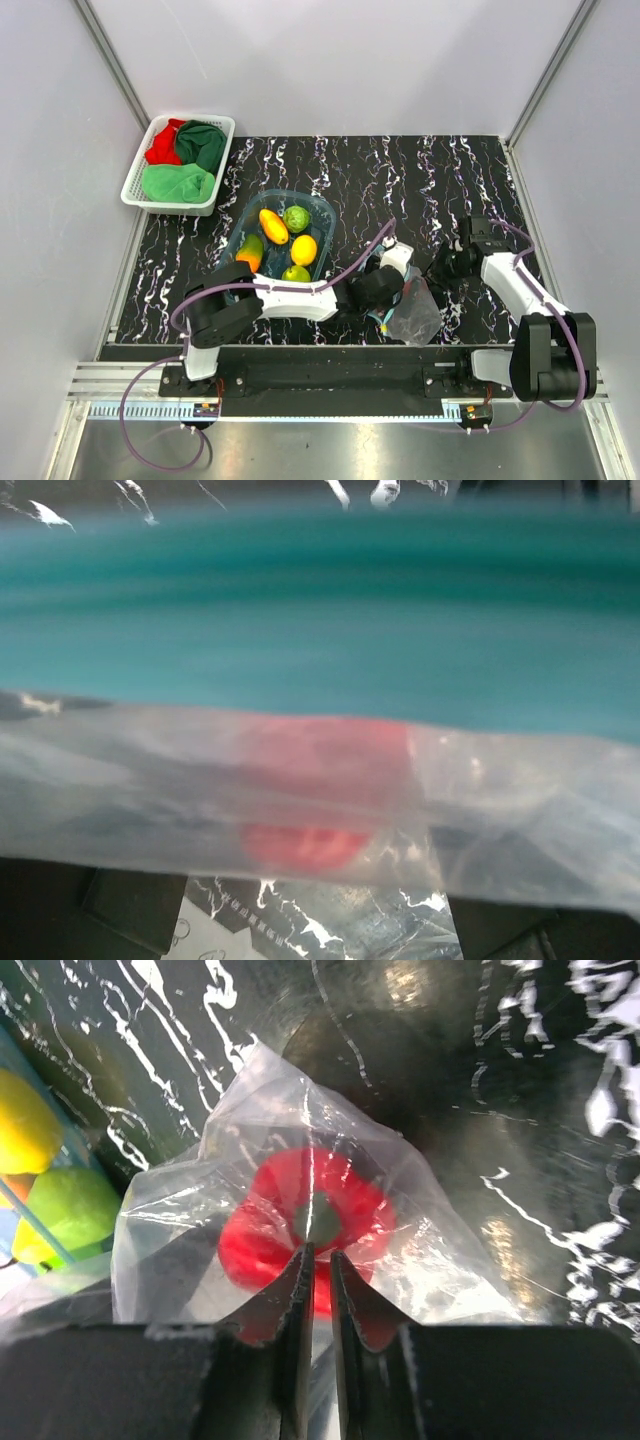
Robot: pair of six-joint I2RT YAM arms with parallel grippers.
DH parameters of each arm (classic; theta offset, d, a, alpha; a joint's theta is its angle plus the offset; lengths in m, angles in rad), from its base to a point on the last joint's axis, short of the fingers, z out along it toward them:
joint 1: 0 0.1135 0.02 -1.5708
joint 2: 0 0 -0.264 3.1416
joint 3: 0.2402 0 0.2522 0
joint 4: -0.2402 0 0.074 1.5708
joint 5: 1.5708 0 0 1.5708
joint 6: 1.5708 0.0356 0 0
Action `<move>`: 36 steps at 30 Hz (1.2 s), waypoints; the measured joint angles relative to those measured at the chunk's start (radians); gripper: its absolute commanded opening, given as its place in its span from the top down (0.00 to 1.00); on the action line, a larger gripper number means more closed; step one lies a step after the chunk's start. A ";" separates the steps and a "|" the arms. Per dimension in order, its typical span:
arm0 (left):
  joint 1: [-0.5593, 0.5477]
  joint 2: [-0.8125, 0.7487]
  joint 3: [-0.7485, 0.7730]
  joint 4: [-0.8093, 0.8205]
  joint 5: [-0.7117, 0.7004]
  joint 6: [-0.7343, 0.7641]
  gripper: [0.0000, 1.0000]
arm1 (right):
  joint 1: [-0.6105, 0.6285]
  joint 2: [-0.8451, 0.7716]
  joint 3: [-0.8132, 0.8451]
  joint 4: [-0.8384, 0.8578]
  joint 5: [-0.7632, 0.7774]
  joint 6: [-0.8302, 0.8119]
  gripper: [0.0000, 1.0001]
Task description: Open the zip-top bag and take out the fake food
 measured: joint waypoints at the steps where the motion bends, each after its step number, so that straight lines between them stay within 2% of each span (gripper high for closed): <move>1: 0.001 0.008 0.003 0.001 0.006 0.001 0.08 | 0.000 0.004 -0.006 0.010 -0.010 0.000 0.81; 6: 0.005 0.048 0.015 -0.007 0.031 0.000 0.08 | 0.000 0.024 -0.016 0.042 -0.057 0.001 0.82; 9: 0.006 0.065 0.016 -0.007 0.040 0.000 0.14 | 0.000 0.023 -0.016 0.056 -0.074 0.001 0.80; 10: 0.006 0.070 0.017 -0.008 0.042 0.000 0.23 | 0.000 0.023 -0.016 0.057 -0.079 0.002 0.77; 11: 0.006 0.077 0.020 -0.008 0.045 0.000 0.42 | 0.000 0.023 -0.016 0.058 -0.081 0.001 0.72; 12: 0.008 0.083 0.024 -0.009 0.046 -0.003 0.52 | 0.000 0.023 -0.016 0.057 -0.080 0.000 0.68; 13: 0.009 0.086 0.027 -0.010 0.046 -0.010 0.58 | 0.000 0.022 -0.015 0.056 -0.074 0.001 0.58; 14: 0.011 0.087 0.028 -0.009 0.047 -0.009 0.67 | 0.000 0.019 -0.010 0.043 -0.065 -0.004 0.55; 18: 0.029 0.068 0.012 -0.021 0.050 -0.011 0.84 | 0.000 -0.041 0.051 -0.039 0.013 -0.027 0.43; 19: 0.035 0.061 0.010 -0.030 0.050 -0.012 0.90 | 0.000 -0.065 0.071 -0.054 0.029 -0.031 0.35; 21: 0.046 0.036 0.008 -0.069 0.057 -0.012 1.00 | 0.000 -0.110 0.109 -0.085 0.047 -0.034 0.29; 25: 0.064 -0.027 0.034 -0.174 0.058 -0.012 1.00 | 0.000 -0.207 0.198 -0.164 0.074 -0.053 0.15; 26: 0.067 -0.036 0.053 -0.201 0.056 -0.014 1.00 | 0.000 -0.230 0.220 -0.186 0.076 -0.058 0.09; 29: 0.069 -0.047 0.114 -0.264 0.056 -0.031 1.00 | 0.000 -0.320 0.256 -0.227 0.051 -0.072 0.01; 36: 0.087 -0.053 0.157 -0.370 0.056 -0.103 1.00 | 0.000 -0.574 0.203 -0.283 -0.130 -0.055 0.00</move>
